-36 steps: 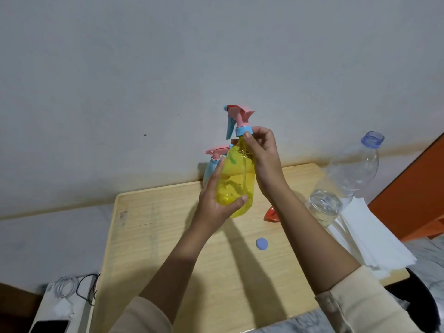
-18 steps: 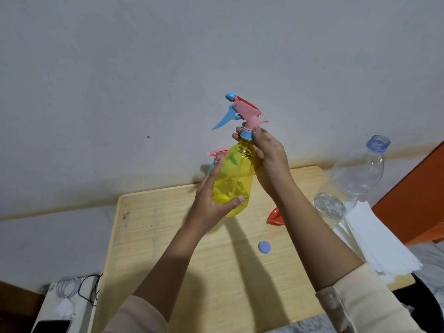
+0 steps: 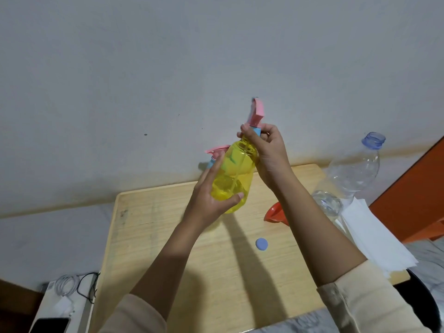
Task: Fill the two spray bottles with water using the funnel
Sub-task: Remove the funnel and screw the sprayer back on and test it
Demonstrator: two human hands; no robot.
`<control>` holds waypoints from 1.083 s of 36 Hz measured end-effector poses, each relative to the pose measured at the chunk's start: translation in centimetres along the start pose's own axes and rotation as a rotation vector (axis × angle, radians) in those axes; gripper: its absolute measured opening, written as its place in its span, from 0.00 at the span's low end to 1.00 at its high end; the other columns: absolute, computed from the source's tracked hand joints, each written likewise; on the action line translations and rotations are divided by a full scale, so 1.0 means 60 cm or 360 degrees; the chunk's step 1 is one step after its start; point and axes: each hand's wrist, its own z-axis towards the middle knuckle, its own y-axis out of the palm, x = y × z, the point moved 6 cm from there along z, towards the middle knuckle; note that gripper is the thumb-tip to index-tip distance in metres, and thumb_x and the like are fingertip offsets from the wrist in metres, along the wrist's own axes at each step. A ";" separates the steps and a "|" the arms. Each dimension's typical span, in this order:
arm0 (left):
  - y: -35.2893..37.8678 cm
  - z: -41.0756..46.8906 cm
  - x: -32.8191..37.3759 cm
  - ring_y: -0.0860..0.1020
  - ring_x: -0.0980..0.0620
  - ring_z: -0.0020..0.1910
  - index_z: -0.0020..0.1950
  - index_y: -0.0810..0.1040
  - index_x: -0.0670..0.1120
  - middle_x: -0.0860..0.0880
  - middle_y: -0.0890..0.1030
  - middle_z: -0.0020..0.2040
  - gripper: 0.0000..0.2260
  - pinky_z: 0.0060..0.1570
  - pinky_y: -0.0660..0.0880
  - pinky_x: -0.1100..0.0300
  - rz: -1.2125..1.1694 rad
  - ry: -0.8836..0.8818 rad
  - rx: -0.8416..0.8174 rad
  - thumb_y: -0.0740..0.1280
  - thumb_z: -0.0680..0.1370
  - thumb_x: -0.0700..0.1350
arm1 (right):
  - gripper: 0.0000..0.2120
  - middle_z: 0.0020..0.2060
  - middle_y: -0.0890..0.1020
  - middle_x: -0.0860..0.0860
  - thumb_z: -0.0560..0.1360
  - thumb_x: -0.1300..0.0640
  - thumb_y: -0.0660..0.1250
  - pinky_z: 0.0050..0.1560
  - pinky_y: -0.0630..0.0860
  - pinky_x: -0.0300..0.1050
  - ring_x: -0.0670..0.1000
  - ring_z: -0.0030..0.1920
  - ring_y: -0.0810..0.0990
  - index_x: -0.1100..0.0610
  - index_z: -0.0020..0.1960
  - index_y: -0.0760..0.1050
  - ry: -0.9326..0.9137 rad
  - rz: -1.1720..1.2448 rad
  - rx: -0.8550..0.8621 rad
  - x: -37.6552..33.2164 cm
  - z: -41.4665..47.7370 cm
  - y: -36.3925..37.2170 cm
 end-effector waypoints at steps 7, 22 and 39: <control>0.006 -0.001 0.006 0.66 0.64 0.67 0.73 0.54 0.68 0.60 0.64 0.69 0.40 0.60 0.68 0.65 0.0039 -0.0003 0.0047 0.70 0.65 0.61 | 0.12 0.46 0.78 0.49 0.80 0.49 0.56 0.49 0.76 0.41 0.46 0.46 0.79 0.54 0.55 0.74 -0.0027 -0.0170 -0.0024 -0.005 -0.012 0.003; 0.014 -0.004 0.012 0.65 0.72 0.64 0.72 0.53 0.70 0.71 0.63 0.64 0.40 0.57 0.67 0.72 0.0000 0.0004 0.0077 0.70 0.65 0.61 | 0.14 0.45 0.79 0.43 0.81 0.50 0.56 0.50 0.77 0.40 0.43 0.46 0.80 0.56 0.61 0.71 -0.0128 -0.0214 0.0018 -0.014 -0.029 0.007; 0.017 0.003 0.031 0.67 0.64 0.66 0.71 0.53 0.71 0.63 0.67 0.66 0.39 0.59 0.66 0.74 -0.0010 0.0089 0.0153 0.72 0.65 0.59 | 0.07 0.53 0.76 0.59 0.73 0.49 0.68 0.49 0.73 0.37 0.46 0.46 0.77 0.46 0.48 0.70 -0.0388 -0.0443 0.0150 -0.033 -0.040 0.011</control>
